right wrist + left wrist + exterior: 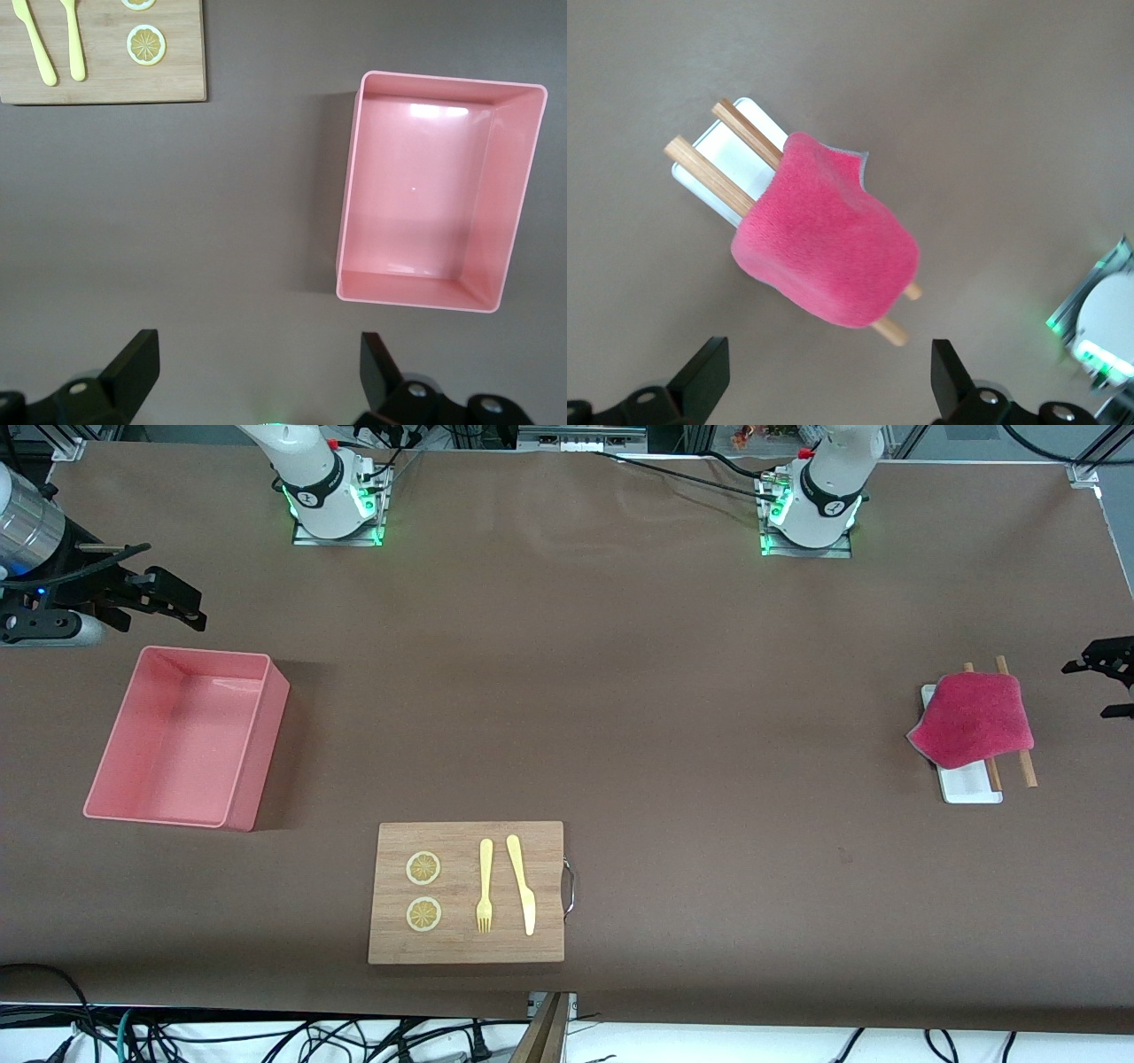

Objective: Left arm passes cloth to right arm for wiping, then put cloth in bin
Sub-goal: 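Lower the left gripper onto the pink cloth on the white tray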

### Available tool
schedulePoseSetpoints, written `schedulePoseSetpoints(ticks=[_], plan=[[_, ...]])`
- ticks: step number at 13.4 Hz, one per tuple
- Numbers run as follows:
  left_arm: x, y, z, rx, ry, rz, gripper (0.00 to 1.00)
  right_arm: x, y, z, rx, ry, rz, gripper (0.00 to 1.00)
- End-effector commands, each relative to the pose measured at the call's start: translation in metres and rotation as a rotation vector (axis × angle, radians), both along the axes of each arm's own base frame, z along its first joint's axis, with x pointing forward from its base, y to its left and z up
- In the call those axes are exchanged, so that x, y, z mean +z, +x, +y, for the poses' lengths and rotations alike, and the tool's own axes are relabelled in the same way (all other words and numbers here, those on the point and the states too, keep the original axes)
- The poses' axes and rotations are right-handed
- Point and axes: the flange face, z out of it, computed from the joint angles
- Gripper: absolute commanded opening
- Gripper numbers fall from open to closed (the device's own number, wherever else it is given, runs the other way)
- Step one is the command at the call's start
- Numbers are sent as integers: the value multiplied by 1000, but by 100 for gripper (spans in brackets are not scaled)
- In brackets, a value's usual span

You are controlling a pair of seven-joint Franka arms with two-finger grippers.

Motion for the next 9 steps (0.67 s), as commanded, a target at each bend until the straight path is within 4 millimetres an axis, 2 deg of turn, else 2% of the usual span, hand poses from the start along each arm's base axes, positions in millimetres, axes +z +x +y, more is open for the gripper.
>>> schedulePoseSetpoints(ticks=[1, 5, 9], plan=[[-36, 7, 37, -46, -110, -42, 100, 4, 1, -1, 7, -6, 1, 100], [-98, 3, 61, -199, -272, -92, 100, 3, 2, -2, 7, -7, 3, 100], [-147, 3, 60, -396, -378, -107, 100, 3, 2, -3, 6, -7, 3, 100]])
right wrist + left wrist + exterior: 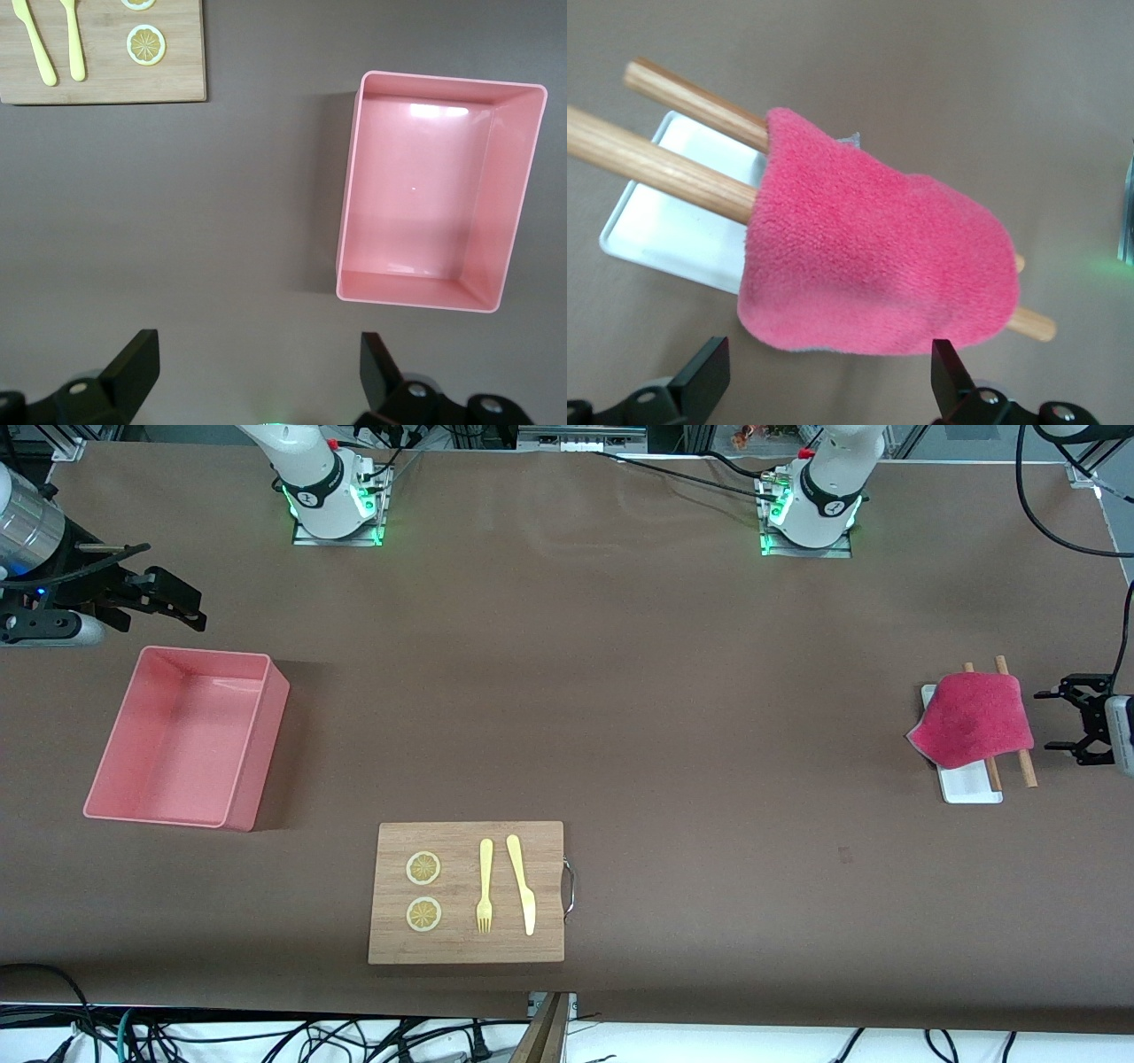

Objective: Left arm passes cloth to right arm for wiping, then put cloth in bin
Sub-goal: 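Lower the left gripper onto the pink cloth on the white tray, then grasp the pink cloth with the left gripper and lift it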

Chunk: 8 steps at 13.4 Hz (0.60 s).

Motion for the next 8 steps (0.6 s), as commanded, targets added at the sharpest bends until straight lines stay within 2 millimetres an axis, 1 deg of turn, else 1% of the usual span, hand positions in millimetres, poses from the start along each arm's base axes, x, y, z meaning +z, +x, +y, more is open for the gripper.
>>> schedulePoseSetpoints(ticks=[1, 2, 4, 5, 7, 8], plan=[[-32, 4, -1, -149, -97, -37, 100, 3, 2, -3, 6, -7, 3, 100], [-48, 4, -7, -218, -139, -42, 100, 3, 1, -2, 8, -7, 3, 100], [-66, -1, -12, -275, -195, -34, 100, 4, 1, -2, 8, -7, 1, 100], [-67, -2, -12, -278, -205, -28, 100, 4, 1, -2, 8, -7, 1, 100], [-61, -3, -11, -287, -217, -27, 100, 4, 1, -2, 8, -7, 3, 100], [-57, -3, -5, -296, -217, -39, 100, 3, 1, -2, 8, -7, 4, 100]])
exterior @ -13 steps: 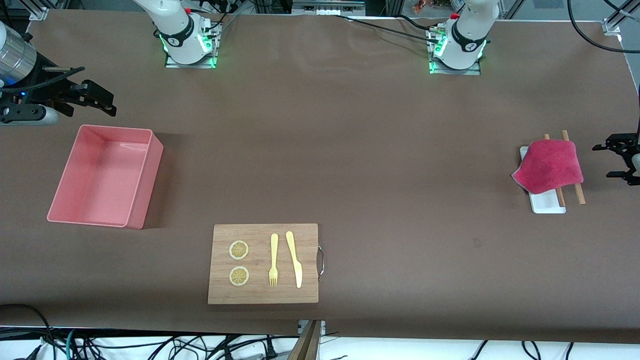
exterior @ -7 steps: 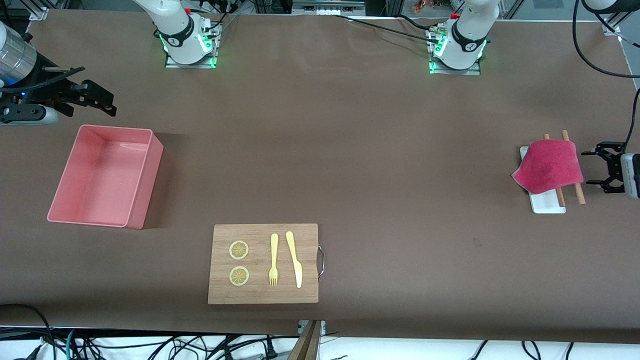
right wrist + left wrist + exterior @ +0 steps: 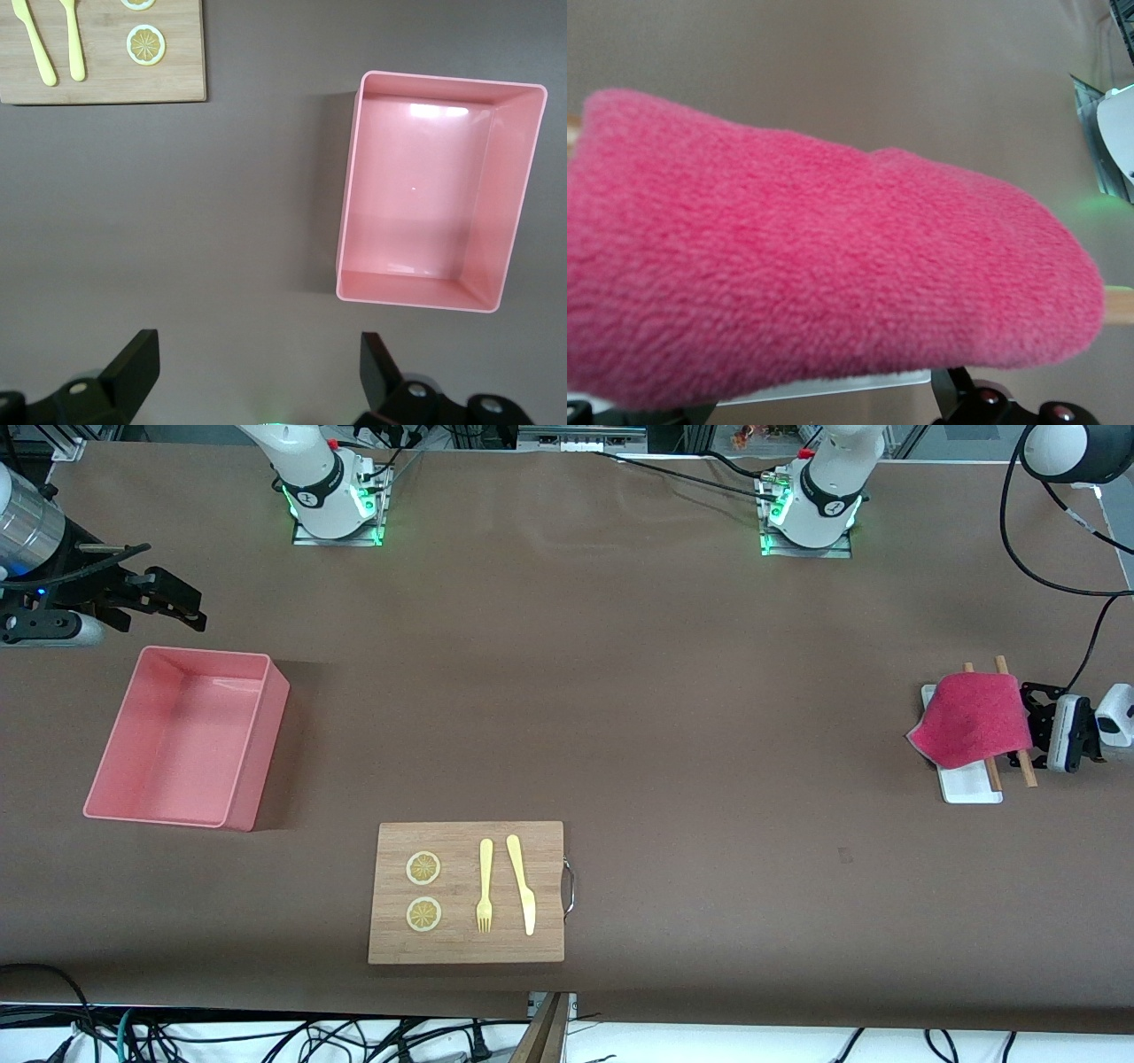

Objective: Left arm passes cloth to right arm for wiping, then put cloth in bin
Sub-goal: 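Grasp the pink cloth with the left gripper and lift it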

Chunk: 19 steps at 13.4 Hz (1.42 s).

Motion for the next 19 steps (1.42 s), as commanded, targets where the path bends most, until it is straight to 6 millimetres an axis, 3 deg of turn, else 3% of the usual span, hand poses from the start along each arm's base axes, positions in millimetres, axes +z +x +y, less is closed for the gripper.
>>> schedulePoseSetpoints(ticks=[1, 3, 4, 5, 7, 11, 12, 17, 19], plan=[[12, 4, 12, -71, -43, -55, 100, 4, 1, -2, 8, -7, 2, 100], [13, -3, 22, -63, -54, -65, 100, 4, 1, -2, 6, -8, 2, 100], [13, -3, 22, -60, -59, -67, 72, 4, 1, -2, 8, -7, 2, 100], [11, -3, 21, -59, -62, -66, 65, 4, 1, -2, 8, -6, 2, 100], [0, -3, 20, -58, -69, -57, 65, 4, 1, -2, 8, -7, 2, 100], [-1, -3, 19, -49, -79, -61, 9, 4, 1, -2, 8, -7, 2, 100], [0, -4, 20, -47, -78, -60, 1, 3, 1, -2, 8, -7, 4, 100], [23, -10, 29, -33, -77, -9, 0, 3, 1, -2, 8, -7, 2, 100], [50, -19, 41, 22, -58, 62, 0, 4, 2, -2, 9, -7, -1, 100]])
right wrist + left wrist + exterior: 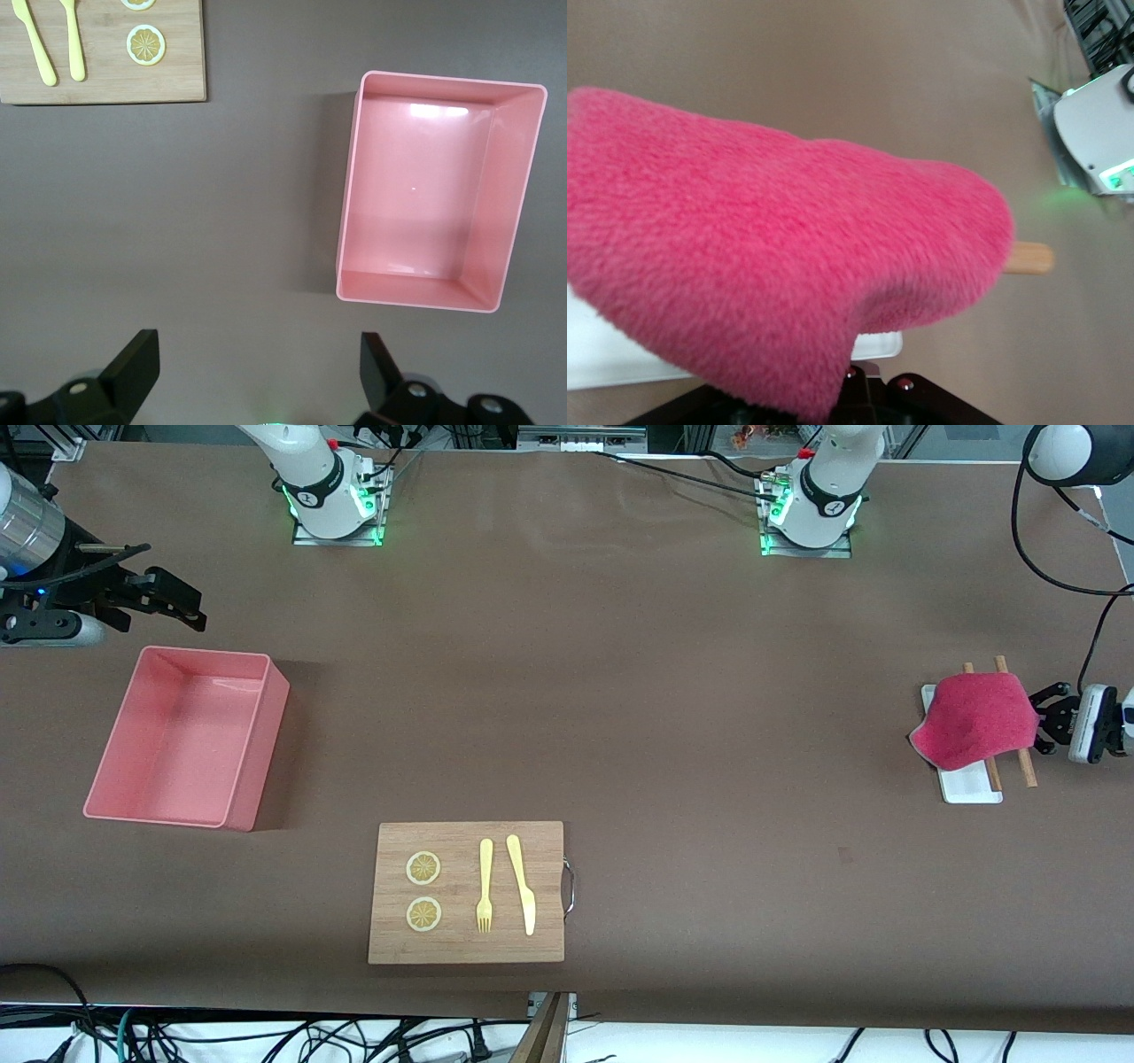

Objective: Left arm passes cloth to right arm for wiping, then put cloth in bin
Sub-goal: 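Grasp the pink cloth with the left gripper and lift it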

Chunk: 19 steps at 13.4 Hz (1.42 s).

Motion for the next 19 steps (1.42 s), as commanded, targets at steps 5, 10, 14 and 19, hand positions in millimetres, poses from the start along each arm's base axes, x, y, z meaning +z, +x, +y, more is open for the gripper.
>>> schedulePoseSetpoints(ticks=[5, 10, 14, 19], plan=[[108, -26, 21, 181, 90, 209, 0, 5, 2, -2, 8, -7, -7, 100], [221, -1, -56, 367, 345, 341, 0, -1, 7, -3, 8, -9, -3, 100], [250, 39, -157, 450, 501, 408, 0, -28, 26, -1, 7, -22, 46, 100], [268, 78, -311, 625, 559, 519, 0, 2, 4, 43, 144, 41, 54, 100]])
